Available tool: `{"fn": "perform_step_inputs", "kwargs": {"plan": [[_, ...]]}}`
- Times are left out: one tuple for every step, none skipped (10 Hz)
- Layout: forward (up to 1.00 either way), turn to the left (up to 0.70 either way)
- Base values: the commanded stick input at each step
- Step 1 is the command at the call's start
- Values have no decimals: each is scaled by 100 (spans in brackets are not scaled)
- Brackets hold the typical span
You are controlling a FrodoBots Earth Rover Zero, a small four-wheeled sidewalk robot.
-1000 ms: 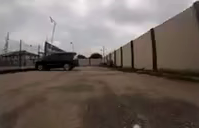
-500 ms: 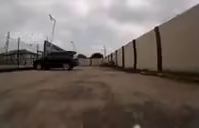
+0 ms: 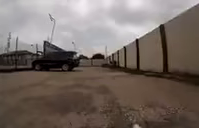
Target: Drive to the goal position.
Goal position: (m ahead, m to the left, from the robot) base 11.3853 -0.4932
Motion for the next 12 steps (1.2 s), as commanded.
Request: {"fn": "perform_step_inputs", "kwargs": {"plan": [[100, 0], [100, 0], [100, 0], [100, 0], [100, 0], [100, 0], [100, 0], [100, 0], [100, 0], [100, 0], [100, 0], [100, 0]]}}
